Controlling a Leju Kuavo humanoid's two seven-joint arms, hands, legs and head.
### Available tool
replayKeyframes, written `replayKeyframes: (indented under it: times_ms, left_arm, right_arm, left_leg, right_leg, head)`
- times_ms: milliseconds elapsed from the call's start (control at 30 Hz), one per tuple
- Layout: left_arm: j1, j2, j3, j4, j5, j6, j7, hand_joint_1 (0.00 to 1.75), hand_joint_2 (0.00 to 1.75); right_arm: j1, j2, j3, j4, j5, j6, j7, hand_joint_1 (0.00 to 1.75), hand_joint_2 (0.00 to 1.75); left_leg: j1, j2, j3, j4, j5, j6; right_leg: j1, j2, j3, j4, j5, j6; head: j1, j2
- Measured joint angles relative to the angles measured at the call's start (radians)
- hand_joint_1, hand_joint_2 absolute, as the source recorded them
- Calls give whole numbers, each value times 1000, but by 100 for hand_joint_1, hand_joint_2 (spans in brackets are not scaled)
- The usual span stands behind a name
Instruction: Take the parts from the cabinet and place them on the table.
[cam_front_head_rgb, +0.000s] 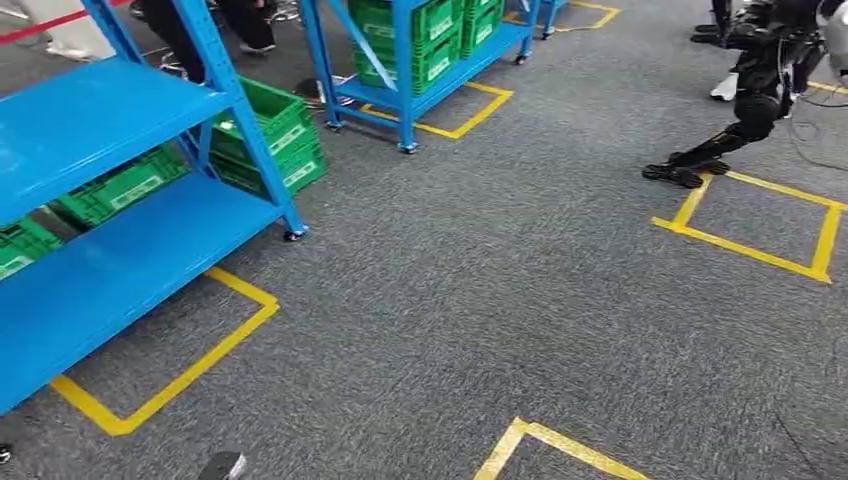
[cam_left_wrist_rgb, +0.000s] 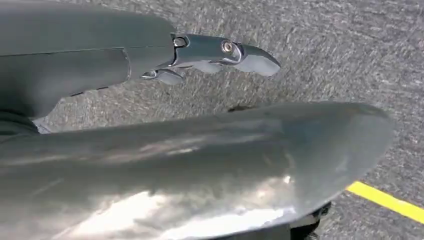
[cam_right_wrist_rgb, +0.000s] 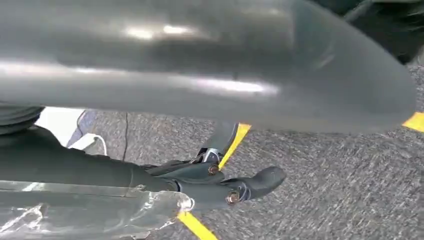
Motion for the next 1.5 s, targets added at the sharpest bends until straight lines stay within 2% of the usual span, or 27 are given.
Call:
replayKeyframes:
  times_ms: [67,133,167,200,300,333,367,400,467,500,533,567,633,667,700,833,867,967,1000,1067,1133,1167,1200,1333,1367,1400,1500]
  left_arm:
    - [2,0,0,0,-2,-4,0,0,0]
    - [1,-2,-2,0,-2,-7,-2,0,0]
    - [0,-1,-2,0,-2,-9,-3,0,0]
    - [-1,0,-4,0,-2,-9,-4,0,0]
    - [5,0,-7,0,-3,-9,-6,0,0]
    - [6,1,-8,0,-4,-9,-6,0,0]
    - [6,1,-10,0,-9,-9,-6,0,0]
    - [3,0,-13,0,-11,-10,-6,0,0]
    - [0,0,-18,0,-16,-10,-6,0,0]
    - [1,-1,-18,0,-19,-9,-6,0,0]
    - [4,-1,-19,0,-20,-9,-6,0,0]
    - [6,-1,-19,0,-21,-9,-6,0,0]
    - [5,1,-21,0,-24,-9,-6,0,0]
    - [4,2,-22,0,-24,-9,-6,0,0]
    - [-1,2,-24,0,-24,-9,-6,0,0]
    - [6,2,-24,0,-24,-9,-6,0,0]
    - [7,2,-24,0,-24,-9,-6,0,0]
    - [2,2,-25,0,-24,-8,-6,0,0]
    - [3,3,-25,0,-24,-8,-6,0,0]
    - [5,3,-25,0,-24,-8,-6,0,0]
    - [4,2,-25,0,-24,-8,-6,0,0]
    - [4,2,-25,0,-25,-8,-6,0,0]
    - [3,4,-25,0,-27,-8,-6,0,0]
    - [7,5,-26,0,-31,-1,3,0,0]
    - [7,5,-26,0,-31,2,5,0,0]
    - [5,5,-27,0,-31,2,5,0,0]
    - [1,4,-35,0,-32,3,5,0,0]
  right_arm:
    - [0,0,-1,0,0,-1,0,0,0]
    - [0,0,-1,0,0,-2,0,0,0]
    - [0,0,-1,0,0,-2,0,0,0]
    - [0,0,-1,1,0,-2,0,0,0]
    - [1,0,-1,1,0,-2,0,0,0]
    - [1,1,-1,1,1,-2,0,0,0]
    - [0,1,-1,1,1,-2,0,0,0]
    - [0,0,-1,1,1,-3,0,0,0]
    - [2,0,-1,1,2,-3,-1,0,0]
    - [2,0,-1,2,5,-5,-5,0,0]
    - [1,0,-1,3,5,-6,-8,0,0]
    - [0,-1,-1,6,6,-8,-10,0,0]
    - [-3,-1,-1,11,7,-10,-13,0,0]
    - [-4,-1,-1,12,8,-11,-14,0,0]
    - [-3,-1,-1,13,8,-11,-14,0,0]
    - [-8,-2,-1,18,8,-11,-14,0,0]
    - [-9,-3,0,19,8,-11,-15,0,0]
    - [-6,-4,0,21,8,-12,-15,0,0]
    - [-5,-4,-1,21,8,-12,-15,0,0]
    - [-4,-4,-1,23,8,-12,-14,0,0]
    - [-5,-5,-1,23,8,-13,-14,0,0]
    - [-5,-5,-1,24,8,-14,-14,0,0]
    - [-5,-5,-1,27,8,-14,-14,0,0]
    - [-7,-6,-1,31,11,-21,-14,0,0]
    - [-8,-7,-1,31,12,-23,-14,0,0]
    - [-8,-7,-1,31,12,-24,-15,0,0]
    - [-5,-7,-1,33,14,-29,-15,0,0]
  left_leg:
    - [2,-17,3,0,0,-1]
    - [5,-35,8,2,-3,-10]
    - [2,-42,6,5,-5,-17]
    - [0,-52,-1,13,-6,-23]
    - [7,-67,-4,2,6,-42]
    - [9,-59,-7,6,0,-45]
    - [5,-24,-18,33,-23,-48]
    - [4,-8,-47,92,-60,-50]
    - [4,0,-125,254,-133,-52]
    - [4,1,-154,313,-149,-52]
    - [4,1,-156,316,-136,-51]
    - [3,2,-137,279,-104,-49]
    - [2,17,-52,119,-21,-43]
    - [0,48,-11,47,2,-38]
    - [-9,57,5,6,-11,-36]
    - [-6,35,1,2,-3,-11]
    - [-3,31,2,0,-1,-6]
    - [-2,12,2,0,-1,2]
    - [-3,5,2,0,-2,2]
    - [-2,-11,4,1,-2,2]
    - [2,-29,10,1,-4,-4]
    - [3,-37,12,3,-7,-10]
    - [-4,-43,6,10,-9,-18]
    - [6,-65,-2,1,1,-43]
    - [6,-41,-4,12,-10,-46]
    - [3,-15,-23,49,-38,-49]
    - [3,0,-138,282,-144,-55]
  right_leg:
    - [-2,1,30,-75,63,0]
    - [-11,21,117,-249,149,3]
    - [-18,63,142,-299,143,8]
    - [-18,66,149,-309,142,-4]
    - [-9,47,143,-305,146,-25]
    - [-13,38,145,-311,151,-35]
    - [-12,32,145,-312,151,-41]
    - [-10,24,144,-312,151,-47]
    - [-6,2,142,-312,149,-51]
    - [-4,-8,141,-312,149,-51]
    - [-3,-14,142,-312,149,-51]
    - [-3,-21,142,-312,148,-52]
    - [-3,-32,147,-312,147,-49]
    - [-2,-37,149,-312,146,-46]
    - [6,-41,145,-305,140,-37]
    - [2,-57,154,-316,142,-14]
    - [0,-28,144,-298,126,-9]
    - [-2,-1,44,-81,18,-2]
    - [-2,0,13,-20,0,0]
    - [-4,0,12,-35,38,0]
    - [-9,8,92,-204,133,0]
    - [-14,34,131,-282,162,3]
    - [-17,66,142,-310,145,3]
    - [-11,44,142,-312,154,-33]
    - [-13,35,144,-316,157,-40]
    - [-12,29,143,-317,157,-46]
    - [-7,-4,140,-317,155,-52]
  head:
    - [0,0]
    - [1,0]
    - [1,0]
    - [3,0]
    - [2,0]
    - [2,0]
    - [-4,0]
    - [-10,0]
    - [-9,0]
    - [-10,0]
    - [-9,0]
    - [-10,0]
    - [-10,0]
    - [-10,0]
    - [-13,0]
    - [-12,0]
    - [-5,0]
    - [1,0]
    - [2,0]
    - [2,0]
    - [2,0]
    - [2,0]
    - [3,0]
    - [2,0]
    - [2,0]
    - [-6,0]
    - [-10,0]
